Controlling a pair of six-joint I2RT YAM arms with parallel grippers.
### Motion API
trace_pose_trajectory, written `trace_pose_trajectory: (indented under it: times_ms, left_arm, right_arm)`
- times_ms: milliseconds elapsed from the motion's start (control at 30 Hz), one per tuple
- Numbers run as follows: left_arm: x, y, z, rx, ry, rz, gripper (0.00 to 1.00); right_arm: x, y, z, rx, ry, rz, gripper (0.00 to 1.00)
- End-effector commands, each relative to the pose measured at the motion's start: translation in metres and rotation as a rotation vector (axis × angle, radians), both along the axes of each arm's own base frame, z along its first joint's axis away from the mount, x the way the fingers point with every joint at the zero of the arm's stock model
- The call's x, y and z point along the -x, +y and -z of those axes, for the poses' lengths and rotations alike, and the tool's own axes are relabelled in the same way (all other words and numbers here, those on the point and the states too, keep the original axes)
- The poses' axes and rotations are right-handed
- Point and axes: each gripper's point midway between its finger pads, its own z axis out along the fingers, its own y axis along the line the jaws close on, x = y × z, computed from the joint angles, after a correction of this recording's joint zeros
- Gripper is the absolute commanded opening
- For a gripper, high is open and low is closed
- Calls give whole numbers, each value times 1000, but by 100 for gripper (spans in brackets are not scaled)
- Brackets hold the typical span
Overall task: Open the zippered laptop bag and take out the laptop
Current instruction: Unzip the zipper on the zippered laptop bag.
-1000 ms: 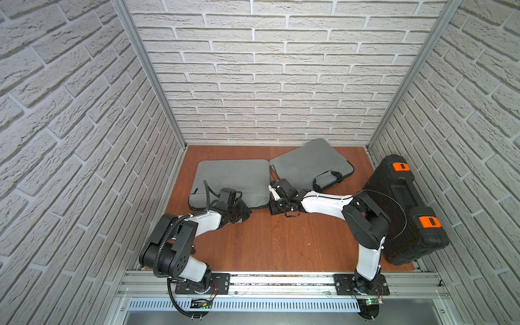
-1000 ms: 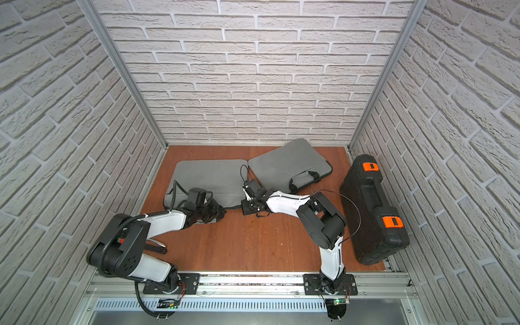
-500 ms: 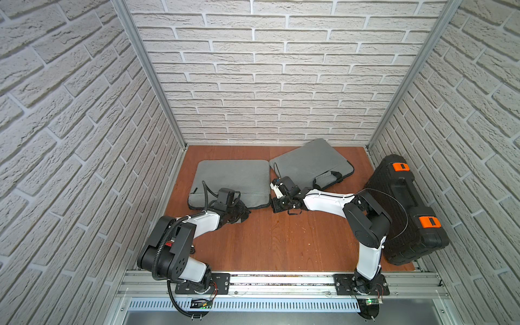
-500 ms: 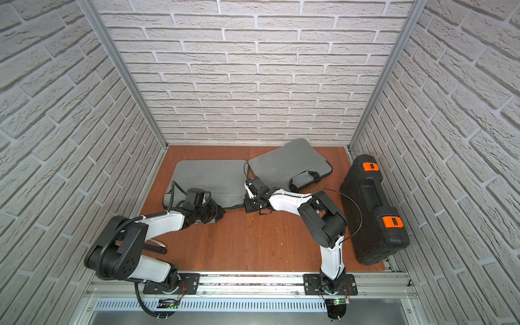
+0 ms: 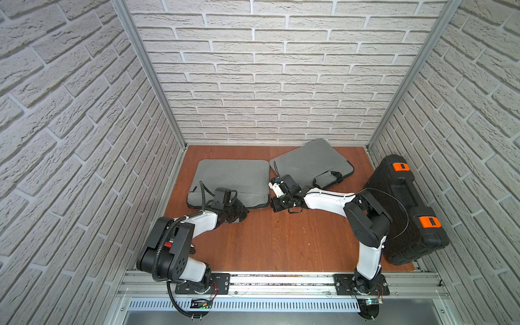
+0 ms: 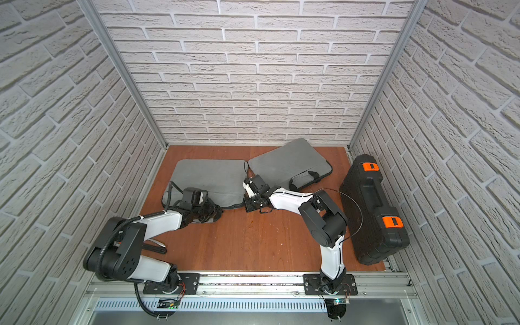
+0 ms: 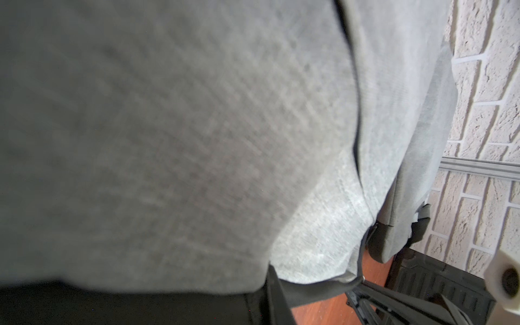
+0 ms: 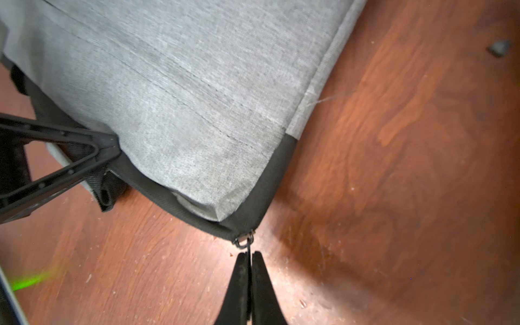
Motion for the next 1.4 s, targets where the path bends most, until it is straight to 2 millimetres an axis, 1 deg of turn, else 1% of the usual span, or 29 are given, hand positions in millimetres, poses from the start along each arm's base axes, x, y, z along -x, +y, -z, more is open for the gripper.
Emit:
trace_pose_trajectory:
  times_ms: [0,133,233,333,400,500,567,633,800,900,1000,1200,1267,1367]
  left_arm:
    - [-1,47,12,-135,29,-120,3]
    - [-9,56,6,-135,6,-133,10]
    - [-13,64,3,-138,-4,-150,18]
    - [-16,78,-4,-131,-22,-185,31]
    - [-16,91,-11,-127,-43,-218,39]
    - [-14,103,-23,-142,-68,-235,53]
    - [-11,106,-30,-157,-75,-236,58]
    - [-8,104,-35,-146,-83,-235,60]
    - [5,86,-43,-104,-89,-218,66]
    - [10,69,-44,-96,-85,-184,67]
    - [13,47,-44,-79,-79,-140,67]
    - [8,0,-40,-49,-76,-38,67]
    - [4,-14,-34,-19,-68,-16,67]
    - [0,-30,-25,21,-61,-3,67]
  right_arm:
    - [-11,-30,6,67,-5,91,6]
    - [-3,-12,5,70,-7,54,6]
    - [4,4,5,63,-9,29,6]
    - [10,21,2,41,-10,2,6]
    - [13,31,1,28,-9,-14,6]
    - [19,40,1,28,-8,-36,6]
    - [20,42,3,28,-6,-42,6]
    - [21,44,2,26,-8,-46,6]
    - [23,46,2,27,-14,-58,6]
    - [24,45,3,36,-18,-65,6]
    - [25,45,4,40,-20,-73,6]
    - [26,47,2,34,-25,-80,6]
    - [26,48,0,27,-29,-82,6]
    - [26,50,-2,13,-30,-82,6]
